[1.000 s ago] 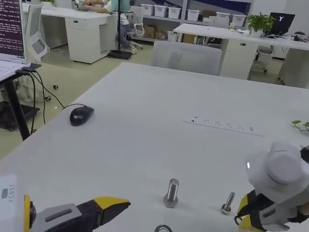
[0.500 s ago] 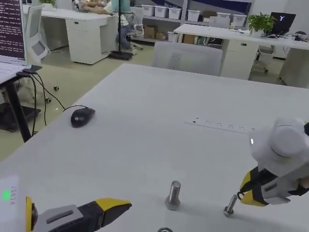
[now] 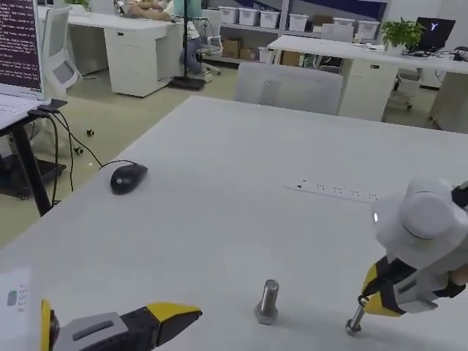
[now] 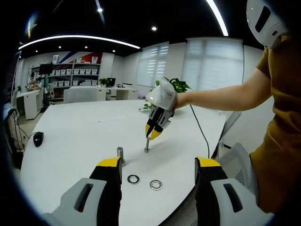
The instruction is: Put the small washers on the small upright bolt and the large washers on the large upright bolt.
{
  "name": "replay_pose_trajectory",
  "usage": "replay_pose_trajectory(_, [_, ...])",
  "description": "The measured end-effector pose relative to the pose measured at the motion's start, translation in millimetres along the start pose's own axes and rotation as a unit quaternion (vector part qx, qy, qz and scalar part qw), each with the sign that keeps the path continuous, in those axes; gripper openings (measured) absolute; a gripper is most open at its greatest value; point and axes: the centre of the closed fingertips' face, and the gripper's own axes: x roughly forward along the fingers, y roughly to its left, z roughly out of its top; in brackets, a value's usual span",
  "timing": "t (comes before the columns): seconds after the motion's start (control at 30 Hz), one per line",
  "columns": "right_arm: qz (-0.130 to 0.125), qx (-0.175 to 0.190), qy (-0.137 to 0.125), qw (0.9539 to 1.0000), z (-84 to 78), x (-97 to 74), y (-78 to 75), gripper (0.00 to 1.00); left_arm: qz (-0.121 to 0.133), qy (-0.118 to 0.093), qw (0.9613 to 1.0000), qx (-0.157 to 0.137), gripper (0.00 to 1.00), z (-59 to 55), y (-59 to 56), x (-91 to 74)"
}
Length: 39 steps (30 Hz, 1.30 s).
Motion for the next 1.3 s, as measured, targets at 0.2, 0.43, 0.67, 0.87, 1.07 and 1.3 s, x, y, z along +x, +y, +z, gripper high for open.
replay_pose_trajectory(0.2, [0.005, 0.002, 0.001, 1.0000, -2.5, 5.1, 0.1, 0.12, -0.003, 0.002, 1.0000, -0.001, 0.62, -0.7, -1.4, 2.2])
replay_pose_trajectory(0.43, [0.011, 0.000, 0.004, 0.9999, -6.6, 14.1, 0.0, 0.12, 0.001, 0.002, 1.0000, -0.005, 0.62, -1.8, -0.9, 1.7])
replay_pose_trajectory(0.67, [0.023, 0.005, 0.002, 0.9997, -10.2, 25.9, 1.2, 0.13, 0.006, 0.003, 0.9999, -0.011, 0.62, -4.4, 2.3, 2.6])
replay_pose_trajectory(0.87, [0.031, 0.007, 0.004, 0.9995, -15.2, 38.4, 2.8, 0.13, 0.010, 0.004, 0.9998, -0.016, 0.62, -6.0, 5.8, 3.1])
replay_pose_trajectory(1.07, [0.034, 0.009, 0.001, 0.9994, -16.6, 44.0, 3.0, 0.13, 0.013, 0.006, 0.9997, -0.020, 0.62, -8.4, 9.2, 2.8])
replay_pose_trajectory(1.3, [0.029, 0.014, -0.002, 0.9995, -18.3, 44.2, 3.5, 0.16, 0.015, 0.008, 0.9997, -0.017, 0.62, -7.5, 10.8, 3.2])
